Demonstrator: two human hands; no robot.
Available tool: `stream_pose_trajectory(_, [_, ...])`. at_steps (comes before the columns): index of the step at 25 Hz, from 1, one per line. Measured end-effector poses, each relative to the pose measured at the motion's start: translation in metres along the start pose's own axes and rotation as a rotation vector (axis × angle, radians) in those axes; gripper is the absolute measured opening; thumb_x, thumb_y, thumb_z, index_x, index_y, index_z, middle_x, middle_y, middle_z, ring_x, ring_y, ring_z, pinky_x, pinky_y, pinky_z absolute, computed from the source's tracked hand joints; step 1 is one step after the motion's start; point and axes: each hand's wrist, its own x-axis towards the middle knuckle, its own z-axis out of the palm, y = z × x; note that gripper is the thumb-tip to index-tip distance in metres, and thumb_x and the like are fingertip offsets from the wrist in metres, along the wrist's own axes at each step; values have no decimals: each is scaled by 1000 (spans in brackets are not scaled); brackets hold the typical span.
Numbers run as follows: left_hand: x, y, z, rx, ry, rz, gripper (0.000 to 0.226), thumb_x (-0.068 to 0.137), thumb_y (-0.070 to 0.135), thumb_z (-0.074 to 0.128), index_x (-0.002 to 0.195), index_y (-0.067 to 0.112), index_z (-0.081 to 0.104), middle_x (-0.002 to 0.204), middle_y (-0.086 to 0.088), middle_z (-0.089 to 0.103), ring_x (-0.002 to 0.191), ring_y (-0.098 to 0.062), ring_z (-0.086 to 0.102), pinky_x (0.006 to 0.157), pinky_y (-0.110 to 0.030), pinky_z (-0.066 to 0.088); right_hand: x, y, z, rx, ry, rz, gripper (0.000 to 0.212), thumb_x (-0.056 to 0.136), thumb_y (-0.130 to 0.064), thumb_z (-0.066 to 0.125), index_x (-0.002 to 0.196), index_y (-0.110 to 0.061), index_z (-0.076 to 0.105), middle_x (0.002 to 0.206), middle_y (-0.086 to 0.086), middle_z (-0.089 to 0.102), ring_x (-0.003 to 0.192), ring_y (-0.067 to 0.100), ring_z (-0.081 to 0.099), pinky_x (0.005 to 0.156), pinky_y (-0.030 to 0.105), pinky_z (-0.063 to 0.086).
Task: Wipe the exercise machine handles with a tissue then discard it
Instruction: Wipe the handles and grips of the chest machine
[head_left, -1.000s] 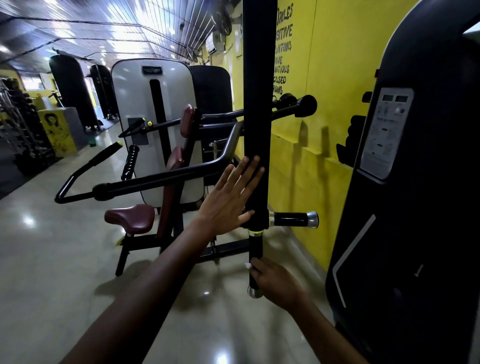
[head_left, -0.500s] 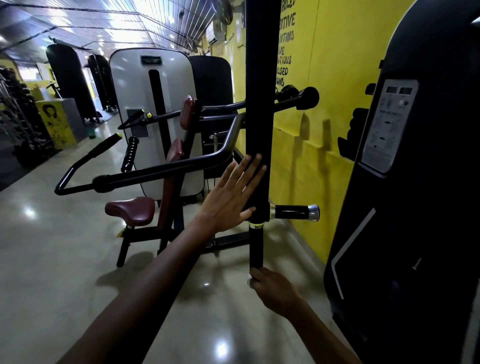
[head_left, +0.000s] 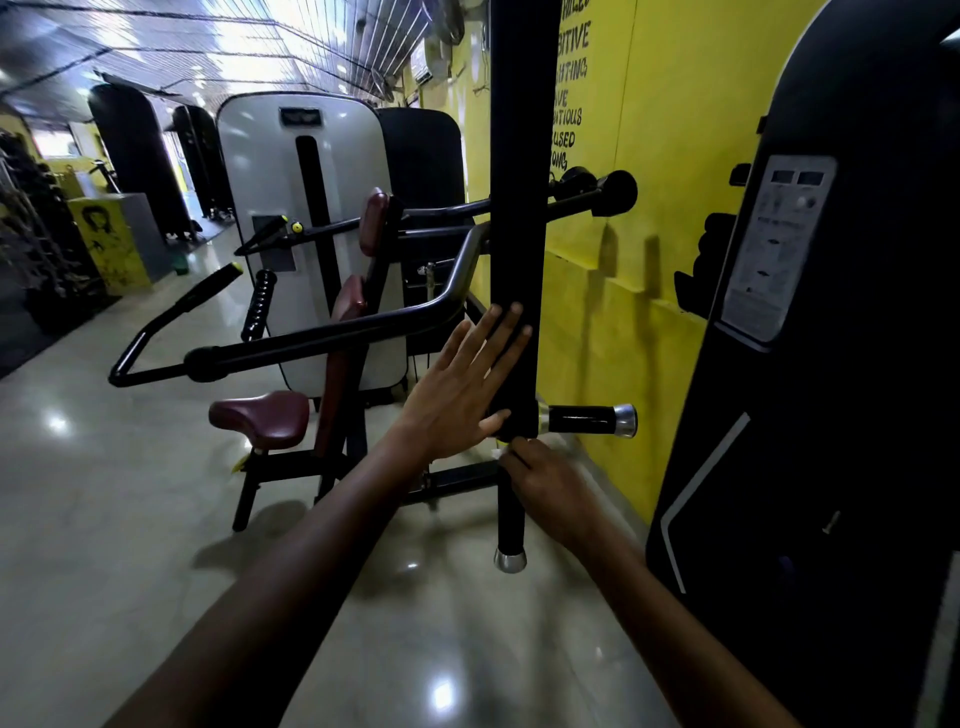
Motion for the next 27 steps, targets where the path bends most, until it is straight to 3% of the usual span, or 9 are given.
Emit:
stream_pose_trajectory(4, [0, -1, 0, 1, 6, 0, 96, 85, 59, 49, 152, 8, 1, 159, -17, -4, 147, -33, -3, 119, -48, 9, -2, 4, 19, 23, -98, 31, 37, 85, -9, 32, 102, -1, 64, 92, 11, 60, 82, 29, 58, 67, 40, 52])
stream_pose_trajectory(8, [-1, -1, 1, 4, 8, -1, 95, 86, 59, 48, 152, 9, 1, 159, -17, -5, 147, -32, -5, 119, -47, 8, -17, -6, 23, 105, 18, -5, 14, 74, -6, 73, 88, -4, 69, 79, 6, 62, 67, 21, 60, 55, 26, 51])
stream_pose_trajectory(10, [0, 0, 2, 3, 6, -1, 95, 86, 59, 47, 152, 9, 0, 159, -17, -5, 147, -32, -5, 119, -47, 8, -25, -8, 26, 114, 63, -1, 8, 79, -9, 66, 83, -4, 71, 77, 6, 61, 61, 21, 60, 50, 25, 49])
stream_pose_trajectory(12, [0, 0, 1, -2, 2, -2, 95, 86, 59, 47, 152, 9, 0, 159, -16, -6, 147, -32, -5, 120, -47, 8, -28, -10, 28, 83, 86, -2, 25, 83, -14, 49, 84, -5, 72, 78, 5, 62, 60, 20, 60, 49, 24, 49])
stream_pose_trajectory(16, [0, 1, 0, -4, 4, -7, 94, 87, 59, 47, 152, 9, 0, 159, -16, -6, 147, -32, -5, 120, -47, 6, -37, -11, 39, 61, 57, -15, 31, 84, -18, 44, 78, -6, 72, 79, 4, 61, 61, 18, 62, 53, 20, 49])
stream_pose_trajectory(18, [-1, 1, 0, 2, 4, -7, 95, 87, 59, 47, 152, 9, 0, 159, -17, -6, 147, -32, -5, 120, -47, 7, -42, -12, 42, 89, -14, 2, 17, 79, -15, 60, 85, -6, 73, 82, 3, 60, 64, 18, 62, 53, 19, 48])
stream_pose_trajectory(20, [-1, 1, -1, 5, 4, -9, 95, 86, 58, 47, 152, 8, 0, 158, -17, -6, 147, -32, -5, 120, -47, 7, -48, -13, 48, 118, -61, 15, 33, 63, -13, 81, 95, -7, 72, 85, 3, 62, 66, 18, 62, 53, 19, 47])
stream_pose_trajectory(21, [-1, 1, -1, 5, 3, -10, 95, 86, 58, 48, 152, 8, 0, 158, -17, -6, 147, -32, -5, 120, -46, 6, -51, -14, 50, 138, -90, 32, 40, 58, -13, 84, 96, -8, 72, 85, 3, 63, 65, 17, 62, 52, 18, 47])
stream_pose_trajectory(27, [-7, 3, 2, -4, -8, 10, 93, 88, 54, 49, 152, 9, -1, 159, -16, -6, 147, -31, -4, 120, -47, 10, -68, -24, 55, 127, -75, 5, 27, 60, -19, 85, 85, -15, 74, 84, -3, 64, 67, 12, 63, 51, 16, 47])
